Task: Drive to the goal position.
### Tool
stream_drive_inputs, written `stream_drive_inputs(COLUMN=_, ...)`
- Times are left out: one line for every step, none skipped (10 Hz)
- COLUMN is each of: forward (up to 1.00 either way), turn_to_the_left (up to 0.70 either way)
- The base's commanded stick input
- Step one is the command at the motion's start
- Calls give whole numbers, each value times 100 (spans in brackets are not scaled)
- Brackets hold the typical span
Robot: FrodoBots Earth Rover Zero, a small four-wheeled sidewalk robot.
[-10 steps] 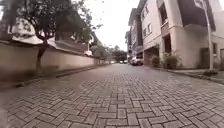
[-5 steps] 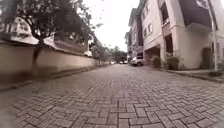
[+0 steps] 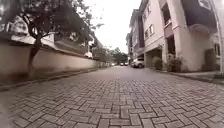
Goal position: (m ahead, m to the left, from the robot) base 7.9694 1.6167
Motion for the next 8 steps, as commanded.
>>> stream_drive_inputs(forward=70, turn_to_the_left=0)
stream_drive_inputs(forward=70, turn_to_the_left=0)
stream_drive_inputs(forward=70, turn_to_the_left=0)
stream_drive_inputs(forward=70, turn_to_the_left=0)
stream_drive_inputs(forward=70, turn_to_the_left=0)
stream_drive_inputs(forward=70, turn_to_the_left=0)
stream_drive_inputs(forward=70, turn_to_the_left=0)
stream_drive_inputs(forward=70, turn_to_the_left=0)
